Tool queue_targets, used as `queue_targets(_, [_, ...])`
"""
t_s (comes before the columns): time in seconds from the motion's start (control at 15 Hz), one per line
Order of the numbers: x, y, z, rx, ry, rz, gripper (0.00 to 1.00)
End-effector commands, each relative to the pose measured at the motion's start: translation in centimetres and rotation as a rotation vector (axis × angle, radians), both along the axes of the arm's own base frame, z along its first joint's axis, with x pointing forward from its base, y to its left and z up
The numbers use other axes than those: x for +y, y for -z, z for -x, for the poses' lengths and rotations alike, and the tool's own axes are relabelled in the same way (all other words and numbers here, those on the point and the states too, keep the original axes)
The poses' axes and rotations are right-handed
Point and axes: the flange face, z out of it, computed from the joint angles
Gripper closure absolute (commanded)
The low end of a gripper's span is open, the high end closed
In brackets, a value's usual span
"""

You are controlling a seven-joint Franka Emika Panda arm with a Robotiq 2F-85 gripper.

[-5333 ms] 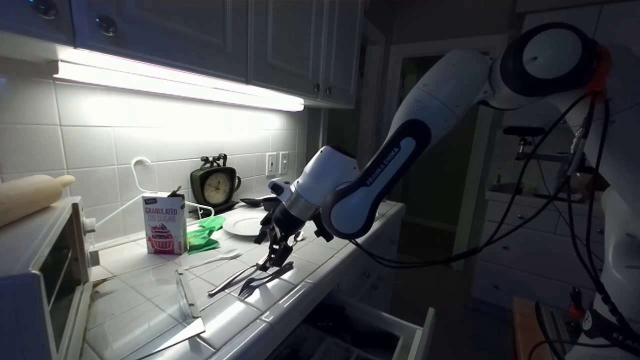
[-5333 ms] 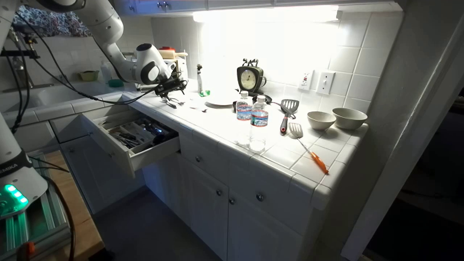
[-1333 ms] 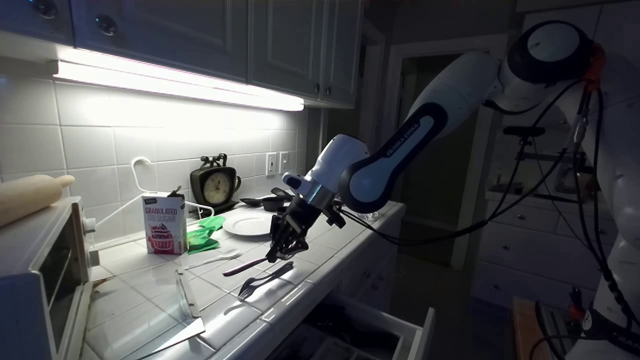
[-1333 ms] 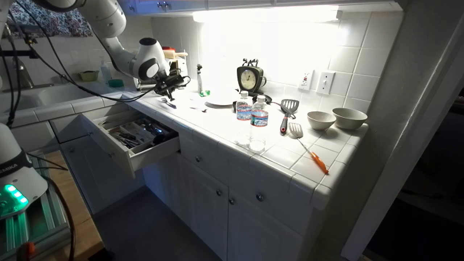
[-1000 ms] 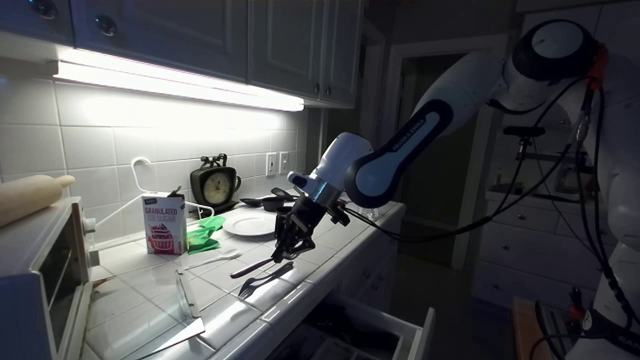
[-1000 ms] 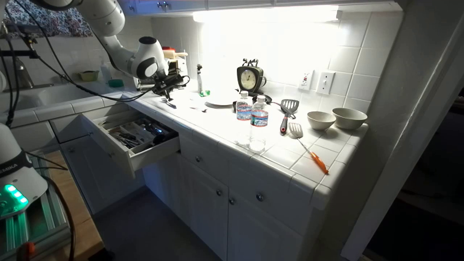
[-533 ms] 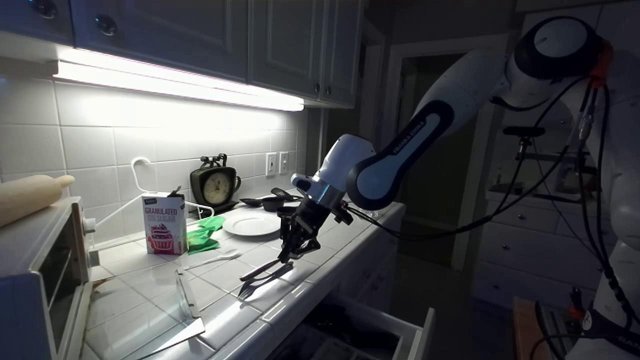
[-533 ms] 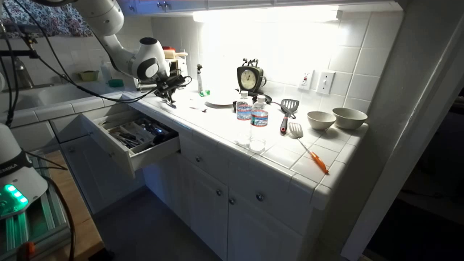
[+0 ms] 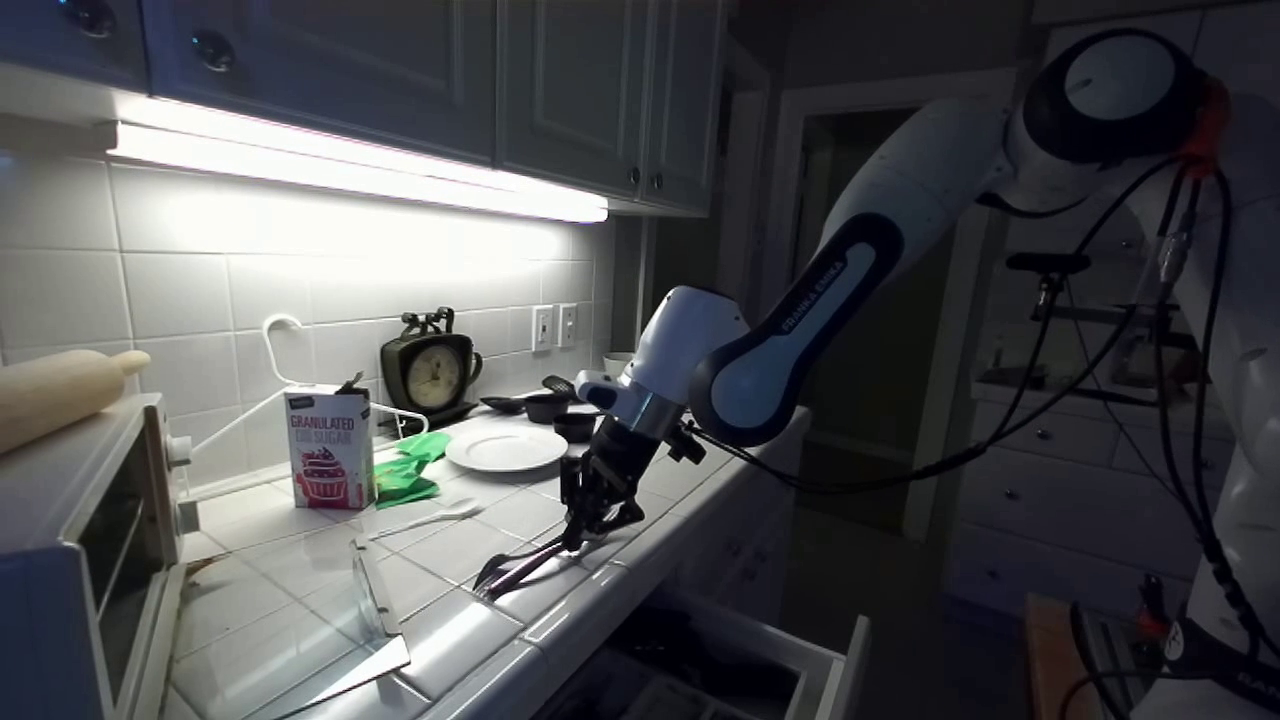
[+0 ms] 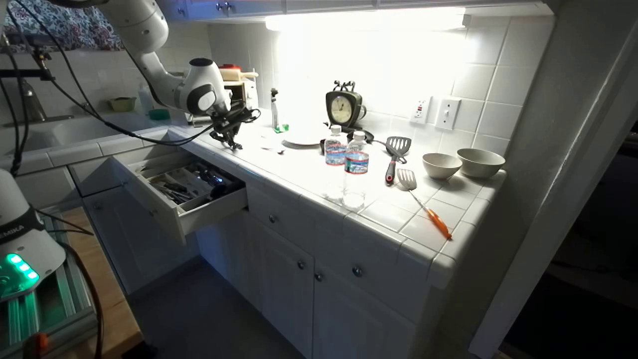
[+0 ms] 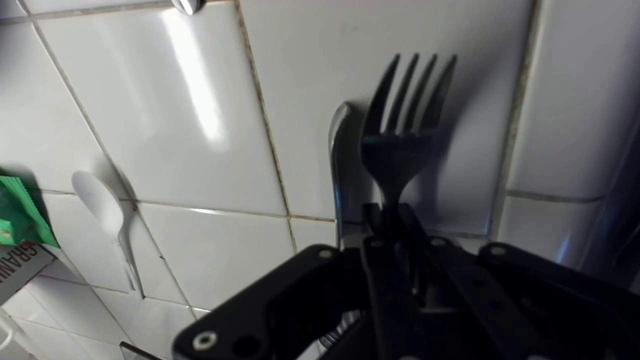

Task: Move the forks closer to each other

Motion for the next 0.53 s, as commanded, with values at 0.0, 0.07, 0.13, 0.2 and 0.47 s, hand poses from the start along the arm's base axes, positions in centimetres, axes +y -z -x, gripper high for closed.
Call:
queue_targets(0.0, [0.50, -0.37, -0.06, 0.007, -0.006, 0.038, 0.98])
queue_targets(0.07, [0.57, -0.32, -0.21, 0.004, -0.005, 0.044, 0.98])
queue_targets(0.13, [0.62, -0.37, -0.36, 0.001, -0.003, 0.049, 0.98])
queue_targets(0.2, [0.73, -0.33, -0.51, -0.003, 0.000, 0.054, 0.98])
queue_targets(0.47, [0.93, -0.18, -0.89, -0.016, 0.011, 0.071, 0.58])
